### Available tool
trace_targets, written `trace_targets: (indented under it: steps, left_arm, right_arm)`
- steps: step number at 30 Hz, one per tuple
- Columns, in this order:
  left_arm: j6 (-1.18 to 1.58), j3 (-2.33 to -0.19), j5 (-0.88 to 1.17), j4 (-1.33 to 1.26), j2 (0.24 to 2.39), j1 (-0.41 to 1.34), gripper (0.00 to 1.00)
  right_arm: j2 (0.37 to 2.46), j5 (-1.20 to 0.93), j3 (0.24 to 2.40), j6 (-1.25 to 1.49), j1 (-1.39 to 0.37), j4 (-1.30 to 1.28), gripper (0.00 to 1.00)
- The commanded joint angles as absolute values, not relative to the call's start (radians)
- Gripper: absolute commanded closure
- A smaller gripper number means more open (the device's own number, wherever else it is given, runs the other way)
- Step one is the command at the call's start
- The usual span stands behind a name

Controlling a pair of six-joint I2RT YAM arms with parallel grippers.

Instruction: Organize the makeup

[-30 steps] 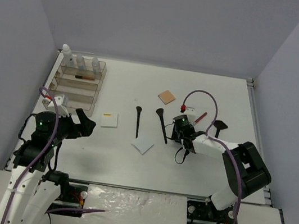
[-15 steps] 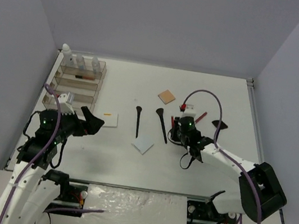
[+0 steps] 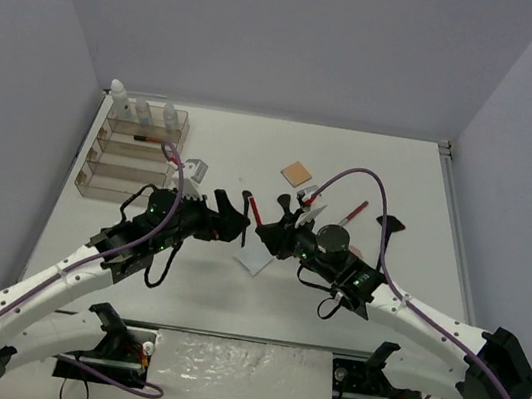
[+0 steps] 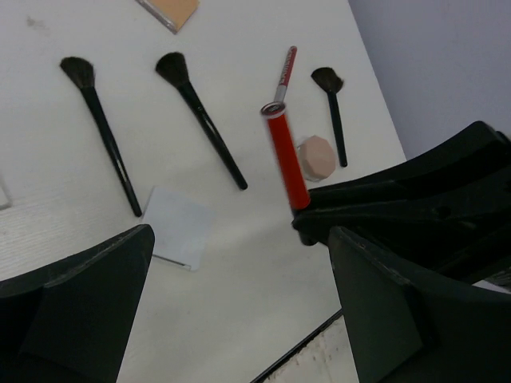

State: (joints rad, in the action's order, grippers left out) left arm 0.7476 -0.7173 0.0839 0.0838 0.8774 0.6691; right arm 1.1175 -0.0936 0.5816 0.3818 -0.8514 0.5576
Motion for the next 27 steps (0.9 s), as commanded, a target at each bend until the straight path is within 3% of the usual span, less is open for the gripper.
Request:
trace_targets:
  steps: [1, 8, 12, 17, 18, 20, 24, 27]
  left_arm:
    - [0.763, -0.814, -0.052, -0.142, 0.936, 0.724, 0.16]
    - [0.792, -0.841, -0.076, -0.217, 1.036, 0.769, 0.32]
    - [0.822, -0.829, -0.101, -0.270, 1.061, 0.786, 0.54]
    - [0.844, -0.827, -0.095, -0.316, 1.091, 0.795, 0.94]
    - [0.847, -0.829, -0.095, -0.319, 1.098, 0.795, 0.98]
    - [0.848, -0.831, -0.097, -0.328, 1.107, 0.795, 1.00]
    - [0.851, -0.834, -0.146, -0.308, 1.110, 0.794, 1.00]
    - [0.839, -0.847, -0.216, -0.245, 1.107, 0.774, 1.00]
  right_arm:
    - [1.104, -0.129, 0.611, 0.400, -0.874, 0.716, 1.00]
    - [1.092, -0.135, 0.603, 0.411, -0.881, 0.750, 1.00]
    - [1.090, -0.136, 0.595, 0.416, -0.881, 0.768, 1.00]
    - [1.106, -0.127, 0.591, 0.417, -0.880, 0.781, 1.00]
    - [1.111, -0.126, 0.591, 0.417, -0.879, 0.782, 1.00]
    - [1.118, -0.112, 0.592, 0.417, -0.880, 0.781, 0.89]
    - [1.117, -0.036, 0.606, 0.411, -0.881, 0.713, 0.34]
    - [1.107, 0.084, 0.631, 0.398, -0.877, 0.636, 0.12]
